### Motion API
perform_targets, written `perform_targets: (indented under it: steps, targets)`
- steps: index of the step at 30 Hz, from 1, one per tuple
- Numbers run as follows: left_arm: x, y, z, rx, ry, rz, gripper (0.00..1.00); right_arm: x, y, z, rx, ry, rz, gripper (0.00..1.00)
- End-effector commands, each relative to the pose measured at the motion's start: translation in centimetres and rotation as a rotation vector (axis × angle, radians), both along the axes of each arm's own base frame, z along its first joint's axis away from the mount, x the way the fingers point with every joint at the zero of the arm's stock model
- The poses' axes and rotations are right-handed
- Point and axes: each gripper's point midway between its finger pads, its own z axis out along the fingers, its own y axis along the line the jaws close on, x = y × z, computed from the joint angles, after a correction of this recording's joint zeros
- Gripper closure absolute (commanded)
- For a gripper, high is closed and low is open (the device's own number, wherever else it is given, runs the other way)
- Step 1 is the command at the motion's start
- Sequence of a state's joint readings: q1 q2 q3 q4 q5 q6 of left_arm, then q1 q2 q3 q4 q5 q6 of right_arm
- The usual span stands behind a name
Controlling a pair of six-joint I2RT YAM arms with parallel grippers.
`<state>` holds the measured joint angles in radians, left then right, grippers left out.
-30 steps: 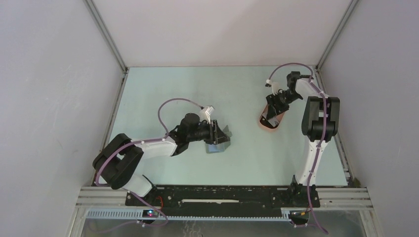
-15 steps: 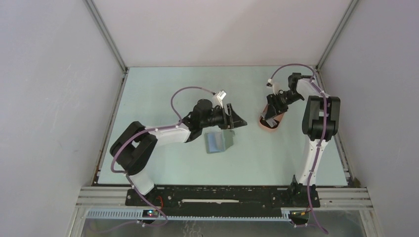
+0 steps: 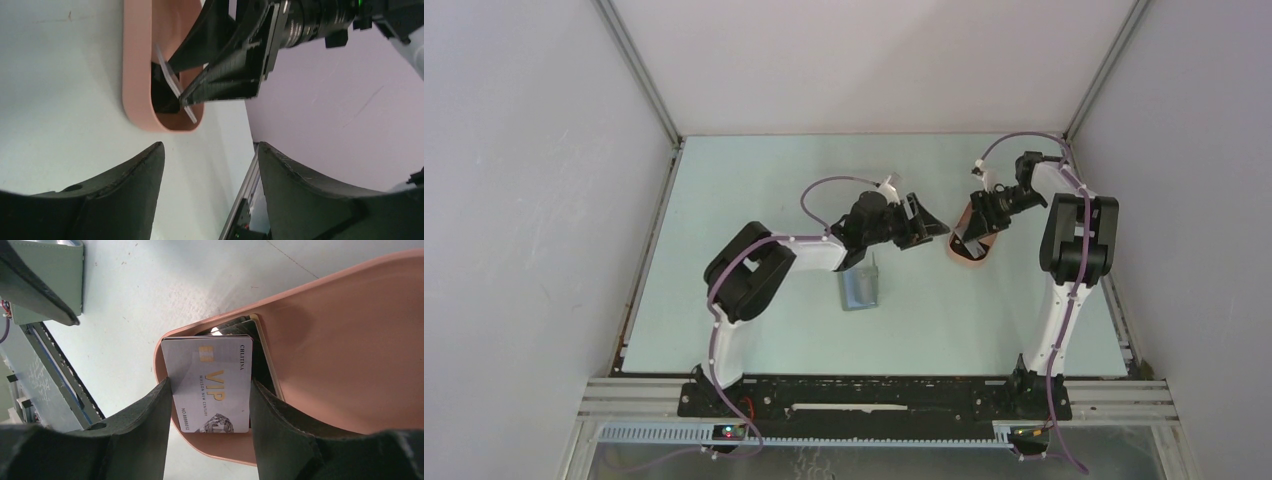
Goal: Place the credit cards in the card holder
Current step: Pick up the credit card from the storage box.
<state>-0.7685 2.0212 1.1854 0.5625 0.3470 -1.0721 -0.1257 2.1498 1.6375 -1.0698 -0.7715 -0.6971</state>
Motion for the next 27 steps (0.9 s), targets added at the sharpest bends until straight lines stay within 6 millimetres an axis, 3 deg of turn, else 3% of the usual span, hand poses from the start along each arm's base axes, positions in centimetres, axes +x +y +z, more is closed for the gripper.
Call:
perform_targets:
  steps: [1, 17, 27]
  targets:
    - [2.1, -2.5, 3.1, -0.083, -0.023, 0.045, 0.26, 0.3, 0.5, 2.1, 0.059, -0.072, 0.015, 0.46]
    - [5.3, -5.3, -0.8, 0.014, 0.051, 0.158, 0.26, 0.3, 0.3, 4.3, 0.125, -0.136, -0.005, 0.46]
    - [6.0, -6.4, -1.1, 0.022, 0.064, 0.173, 0.35, 0.2, 0.3, 4.6, 0.133, -0.143, -0.003, 0.46]
